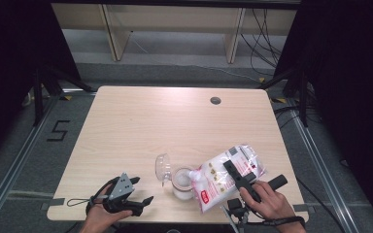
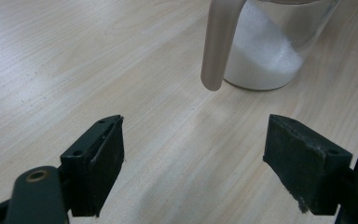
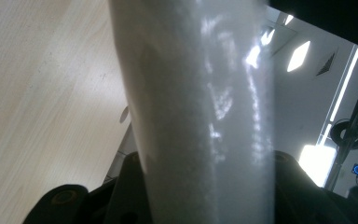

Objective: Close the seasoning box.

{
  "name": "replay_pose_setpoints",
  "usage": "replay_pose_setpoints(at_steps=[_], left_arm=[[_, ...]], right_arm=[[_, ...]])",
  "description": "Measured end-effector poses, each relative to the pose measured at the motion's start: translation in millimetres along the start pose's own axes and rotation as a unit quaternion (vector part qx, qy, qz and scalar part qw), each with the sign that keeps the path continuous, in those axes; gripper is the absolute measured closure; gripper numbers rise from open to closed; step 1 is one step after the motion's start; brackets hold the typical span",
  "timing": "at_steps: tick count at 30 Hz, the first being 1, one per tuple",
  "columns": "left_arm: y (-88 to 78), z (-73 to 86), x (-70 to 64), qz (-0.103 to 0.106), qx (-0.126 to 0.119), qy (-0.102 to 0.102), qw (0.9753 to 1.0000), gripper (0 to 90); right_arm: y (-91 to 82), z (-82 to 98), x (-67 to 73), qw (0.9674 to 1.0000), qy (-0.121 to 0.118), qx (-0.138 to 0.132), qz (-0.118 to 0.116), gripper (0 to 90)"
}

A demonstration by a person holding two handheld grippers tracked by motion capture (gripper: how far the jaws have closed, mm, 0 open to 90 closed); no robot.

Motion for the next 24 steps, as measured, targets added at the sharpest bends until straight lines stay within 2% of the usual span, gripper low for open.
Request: replay_pose_setpoints(at_steps=[5, 16, 17, 18, 19, 24], left_arm=[[-0.9, 0.5, 0.7, -0.005, 0.005, 0.003, 1.0, 19.8], [-1.0, -0.1, 0.0, -0.002, 0.004, 0.006, 1.0, 19.9], [-1.5, 0.6, 0.6, -0.006, 0.009, 0.005, 0.9999, 19.9], [-1.5, 0.6, 0.6, -0.006, 0.009, 0.005, 0.9999, 19.9], [-0.7, 0.1, -0.3, -0.002, 0.004, 0.003, 1.0, 20.0], [-0.5, 0.3, -0.4, -0.001, 0.007, 0.003, 1.0, 20.0]], right_arm=[[0.2, 0.0, 0.1, 1.0, 0.0, -0.001, -0.001, 69.4], [1.1, 0.4, 1.8, 1.0, 0.002, -0.006, -0.004, 69.4], [1.0, 1.1, 4.9, 0.9998, 0.013, -0.001, -0.014, 69.5], [1.0, 1.1, 4.9, 0.9998, 0.013, -0.001, -0.014, 69.5], [2.1, 0.0, 1.6, 1.0, 0.001, -0.008, -0.005, 69.5], [2.4, 1.1, 5.1, 0.9999, 0.006, -0.002, -0.014, 69.5]])
Point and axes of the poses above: each handheld gripper's, and its own axes: y roughly forward along the jaws, z roughly out of its underside, x roughly to its left, the point moved 6 cm from there along y, roughly forward along the jaws, and after that the axes turned 14 degrees about x, right-handed, at the moved point
